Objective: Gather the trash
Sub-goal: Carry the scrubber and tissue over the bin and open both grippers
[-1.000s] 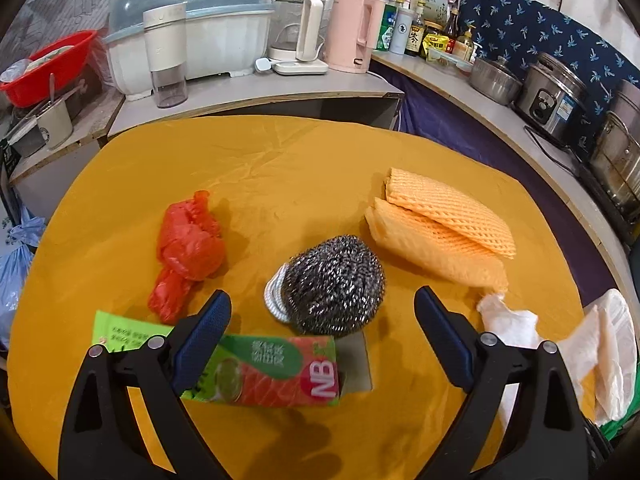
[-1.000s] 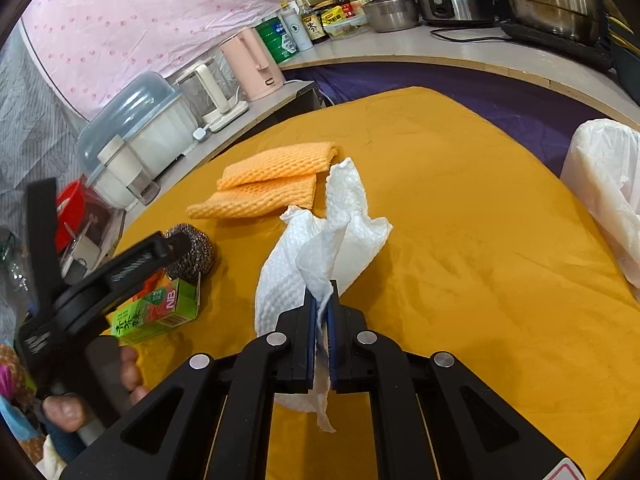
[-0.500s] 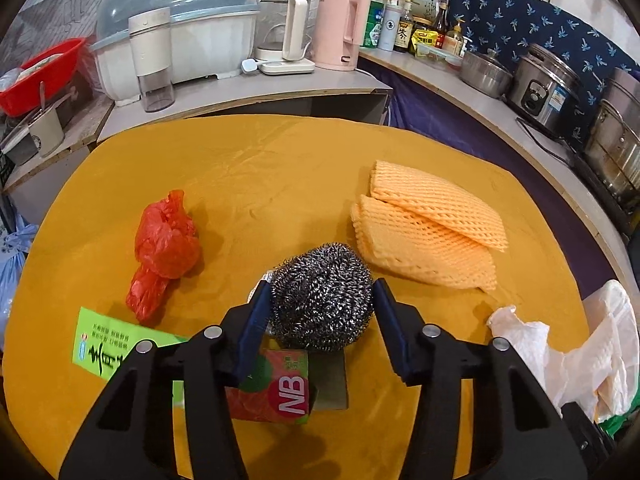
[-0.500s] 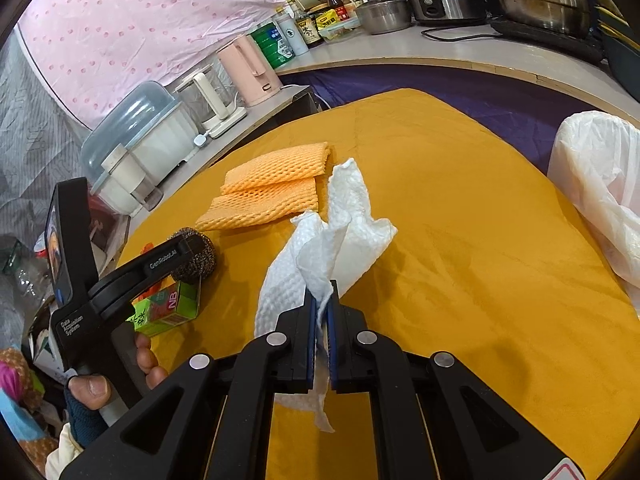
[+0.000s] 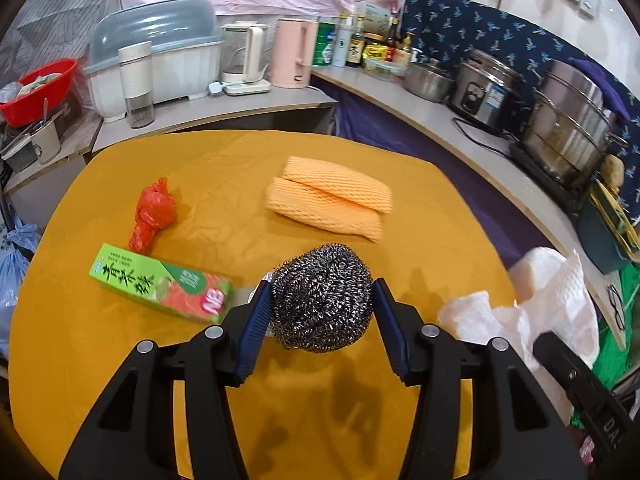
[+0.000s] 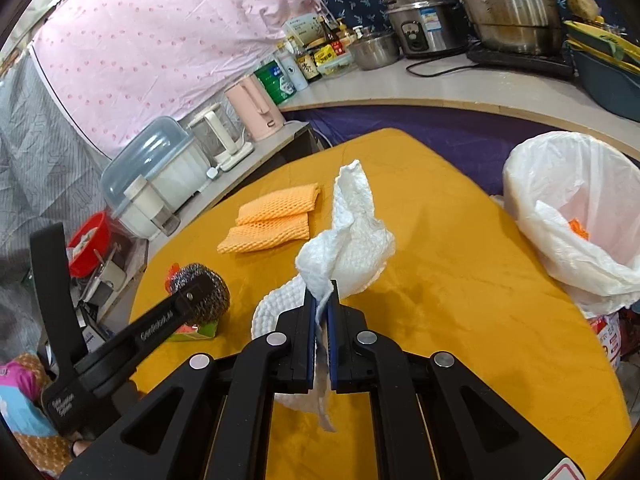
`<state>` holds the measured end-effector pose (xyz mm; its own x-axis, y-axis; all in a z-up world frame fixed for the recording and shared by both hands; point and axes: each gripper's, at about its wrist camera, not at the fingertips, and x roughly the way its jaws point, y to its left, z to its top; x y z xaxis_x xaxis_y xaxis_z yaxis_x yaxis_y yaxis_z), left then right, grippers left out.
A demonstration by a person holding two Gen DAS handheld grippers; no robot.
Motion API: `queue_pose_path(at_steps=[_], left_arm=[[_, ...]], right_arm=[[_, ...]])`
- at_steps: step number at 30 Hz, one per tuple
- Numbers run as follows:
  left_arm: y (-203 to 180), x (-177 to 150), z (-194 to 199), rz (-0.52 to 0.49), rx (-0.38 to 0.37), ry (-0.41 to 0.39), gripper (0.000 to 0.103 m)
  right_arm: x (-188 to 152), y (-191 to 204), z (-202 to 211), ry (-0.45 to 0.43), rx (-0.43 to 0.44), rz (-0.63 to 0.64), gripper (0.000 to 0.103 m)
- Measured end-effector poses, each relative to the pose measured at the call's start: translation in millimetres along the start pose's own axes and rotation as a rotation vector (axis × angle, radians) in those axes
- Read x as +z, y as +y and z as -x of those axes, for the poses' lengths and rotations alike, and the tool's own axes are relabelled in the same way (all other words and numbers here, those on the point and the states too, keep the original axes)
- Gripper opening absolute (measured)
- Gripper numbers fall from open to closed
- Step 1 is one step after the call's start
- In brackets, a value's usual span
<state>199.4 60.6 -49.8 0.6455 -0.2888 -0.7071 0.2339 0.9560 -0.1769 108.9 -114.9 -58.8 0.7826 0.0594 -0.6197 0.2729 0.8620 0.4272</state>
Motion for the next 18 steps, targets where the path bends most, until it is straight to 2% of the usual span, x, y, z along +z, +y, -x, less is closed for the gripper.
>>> queue_pose_path(at_steps=[8, 18], left_arm=[[-56, -22, 31, -0.060, -0.067, 0.002, 0.049], [-130, -32, 44, -0.150, -0.141, 0.000, 0.049]], right_arm=[[7, -38, 54, -0.074, -0.002, -0.045, 0.005], [23, -94, 91, -0.149, -0.040, -0.119, 0.005]])
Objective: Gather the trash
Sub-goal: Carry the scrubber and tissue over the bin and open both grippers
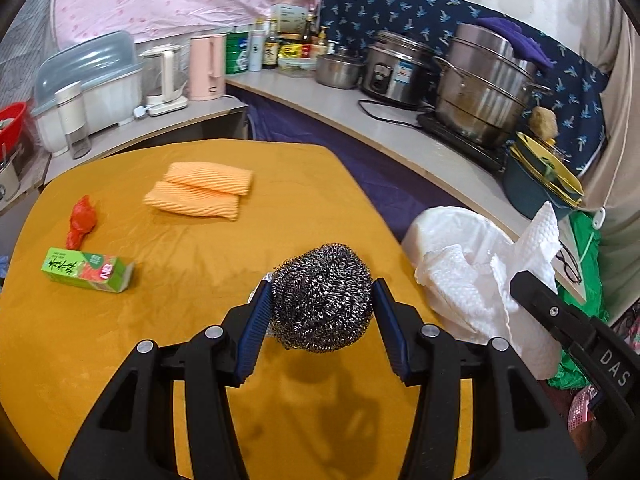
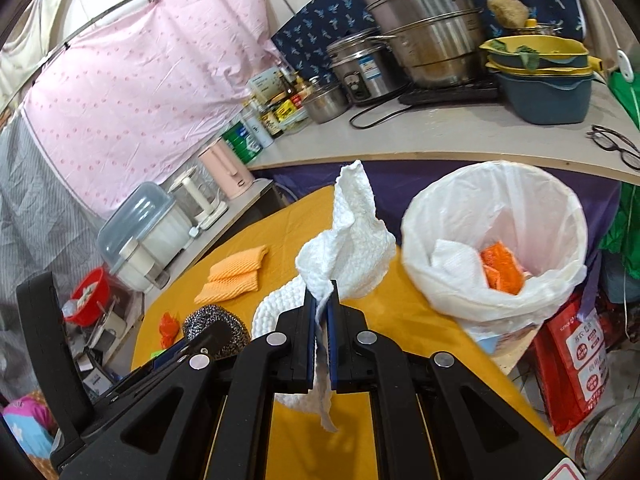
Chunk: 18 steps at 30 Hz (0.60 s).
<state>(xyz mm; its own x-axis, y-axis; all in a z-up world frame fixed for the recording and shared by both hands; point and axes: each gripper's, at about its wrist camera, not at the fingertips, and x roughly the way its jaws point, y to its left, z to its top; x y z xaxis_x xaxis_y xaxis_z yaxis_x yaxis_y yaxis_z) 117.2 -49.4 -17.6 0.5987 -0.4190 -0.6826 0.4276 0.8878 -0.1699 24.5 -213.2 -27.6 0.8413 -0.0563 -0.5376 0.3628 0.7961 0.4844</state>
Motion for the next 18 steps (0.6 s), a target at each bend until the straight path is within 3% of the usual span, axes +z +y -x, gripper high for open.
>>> queue_pose_path(at_steps=[18], left_arm=[[-123, 13, -35, -0.165, -0.107, 0.013, 0.049]], right_arm=[[53, -105, 15, -0.092, -0.128, -0.110, 0.005]])
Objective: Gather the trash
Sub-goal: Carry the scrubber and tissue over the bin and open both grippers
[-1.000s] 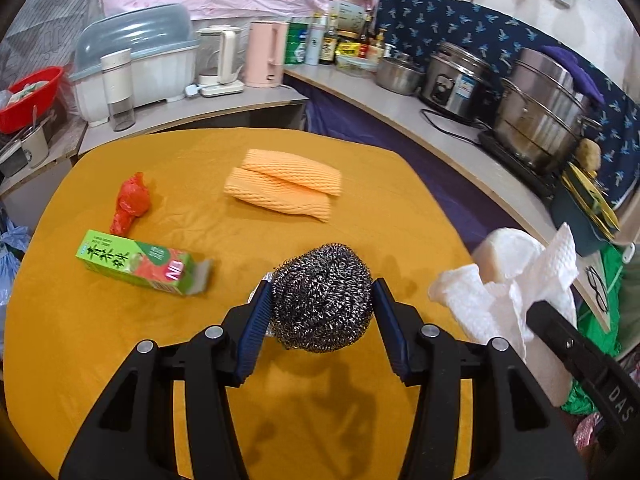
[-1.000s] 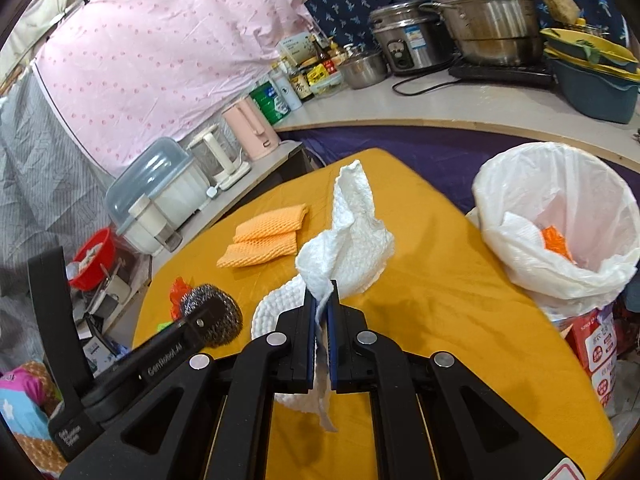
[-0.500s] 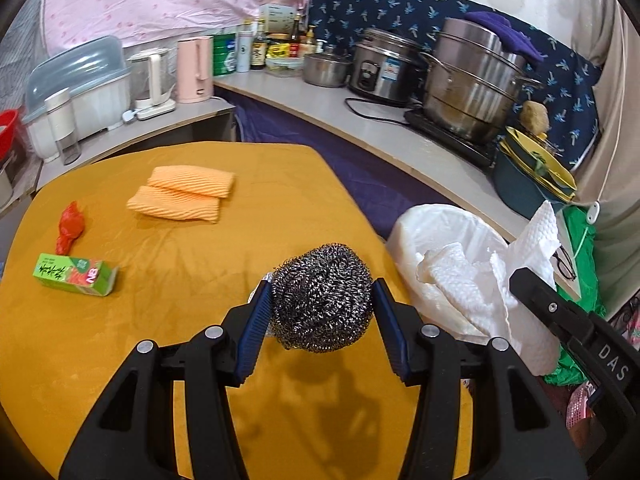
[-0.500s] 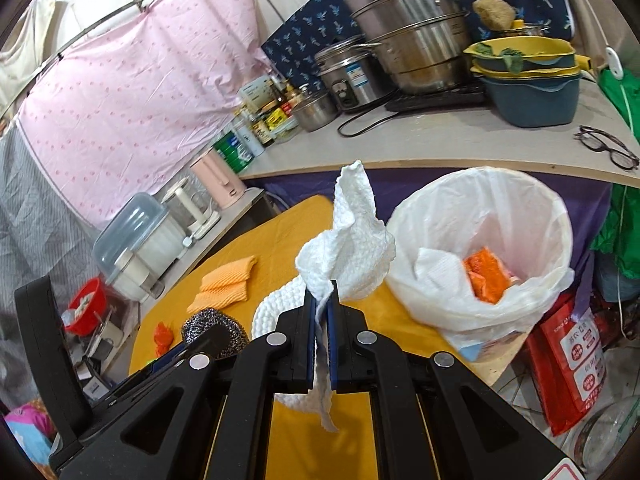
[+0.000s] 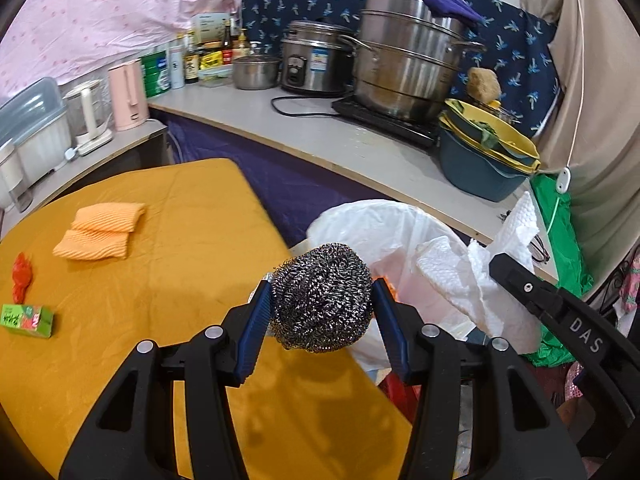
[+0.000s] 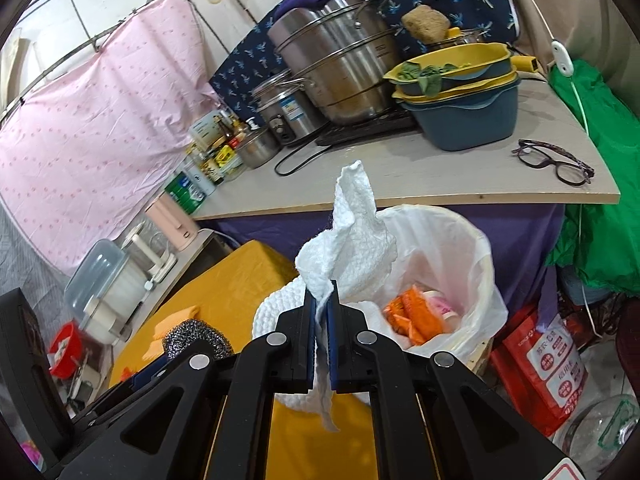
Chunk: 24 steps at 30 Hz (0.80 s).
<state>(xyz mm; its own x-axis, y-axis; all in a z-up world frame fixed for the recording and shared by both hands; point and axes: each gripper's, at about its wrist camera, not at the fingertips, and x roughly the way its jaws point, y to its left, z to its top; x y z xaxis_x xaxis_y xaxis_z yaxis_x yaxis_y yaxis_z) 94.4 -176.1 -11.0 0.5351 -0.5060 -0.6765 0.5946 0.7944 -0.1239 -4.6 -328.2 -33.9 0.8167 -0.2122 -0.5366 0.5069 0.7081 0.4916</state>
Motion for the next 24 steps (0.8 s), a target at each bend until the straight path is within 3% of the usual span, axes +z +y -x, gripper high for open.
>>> queue_pose_path(at_steps=[9, 24], left_arm=[[-37, 9, -34, -0.060, -0.031, 0.027, 0.049], [-64, 20, -79, -0.089, -0.040, 0.057, 0.049]], right_arm=[[19, -28, -20, 0.004, -0.032, -0.014, 0.005], [33, -51, -56, 0.039, -0.064, -0.016, 0.005]])
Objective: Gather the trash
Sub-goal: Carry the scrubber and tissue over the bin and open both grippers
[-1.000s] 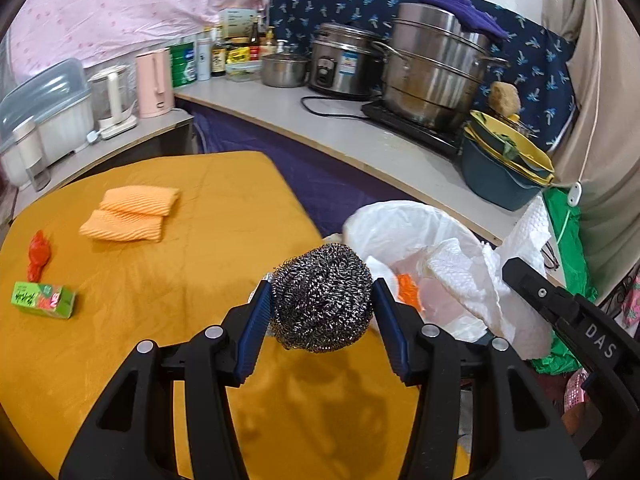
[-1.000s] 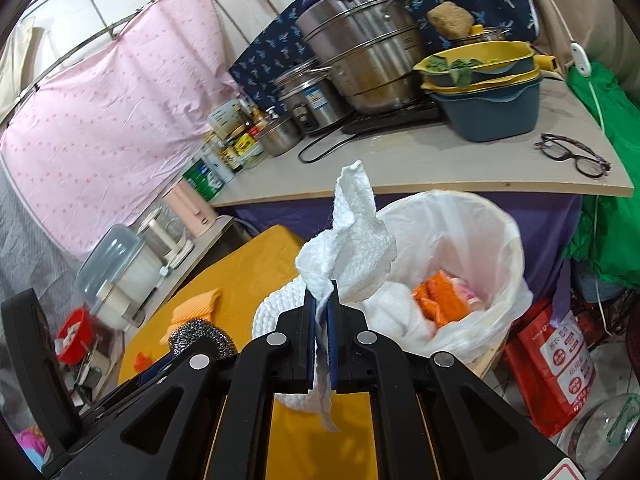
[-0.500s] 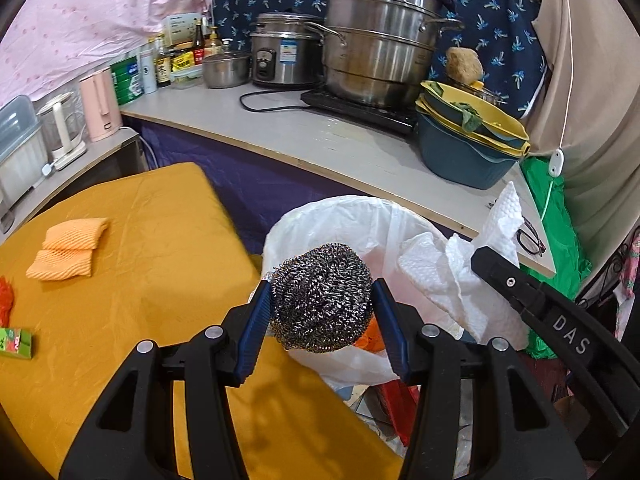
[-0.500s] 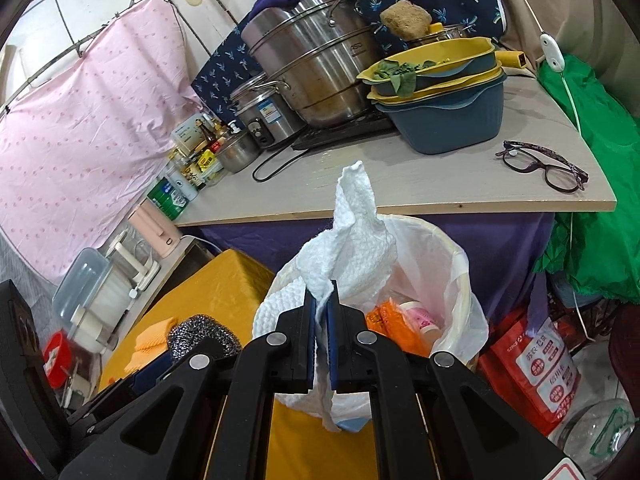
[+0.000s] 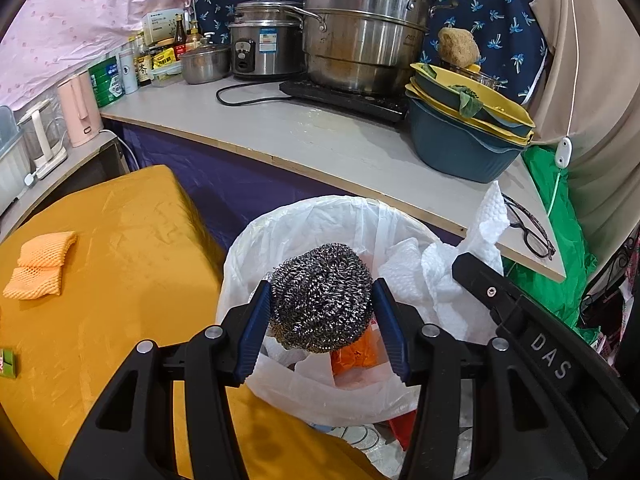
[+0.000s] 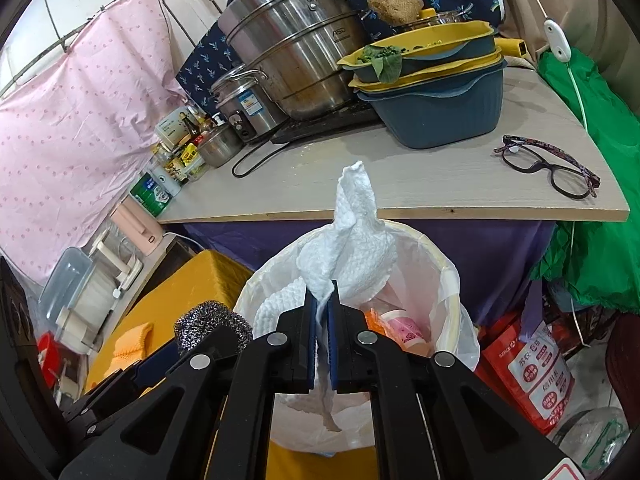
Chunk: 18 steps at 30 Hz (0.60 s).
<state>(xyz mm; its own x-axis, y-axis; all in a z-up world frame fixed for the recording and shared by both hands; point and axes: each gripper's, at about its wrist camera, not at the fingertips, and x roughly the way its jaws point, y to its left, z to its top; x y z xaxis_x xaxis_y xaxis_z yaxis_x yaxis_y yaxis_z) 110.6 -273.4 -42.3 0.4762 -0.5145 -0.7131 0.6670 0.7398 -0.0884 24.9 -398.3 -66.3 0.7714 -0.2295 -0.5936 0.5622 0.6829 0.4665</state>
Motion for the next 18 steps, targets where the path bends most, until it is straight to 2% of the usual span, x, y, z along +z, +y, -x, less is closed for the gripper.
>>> queue_pose_path(at_steps=[11, 14, 16, 18], left_arm=[[-1, -3, -26, -0.004, 0.009, 0.042, 0.050], [-1, -6, -32, -0.002, 0.014, 0.059, 0.052], [1, -7, -34, 0.009, 0.025, 0.066, 0.057], [3, -7, -33, 0.016, 0.034, 0.056, 0.067]], right_arm=[[1, -12, -23, 0.035, -0.030, -0.010, 0.006], [1, -15, -26, 0.036, -0.036, -0.018, 0.012], [1, -16, -27, 0.036, -0.036, -0.026, 0.017], [1, -18, -27, 0.031, -0.038, -0.031, 0.023]])
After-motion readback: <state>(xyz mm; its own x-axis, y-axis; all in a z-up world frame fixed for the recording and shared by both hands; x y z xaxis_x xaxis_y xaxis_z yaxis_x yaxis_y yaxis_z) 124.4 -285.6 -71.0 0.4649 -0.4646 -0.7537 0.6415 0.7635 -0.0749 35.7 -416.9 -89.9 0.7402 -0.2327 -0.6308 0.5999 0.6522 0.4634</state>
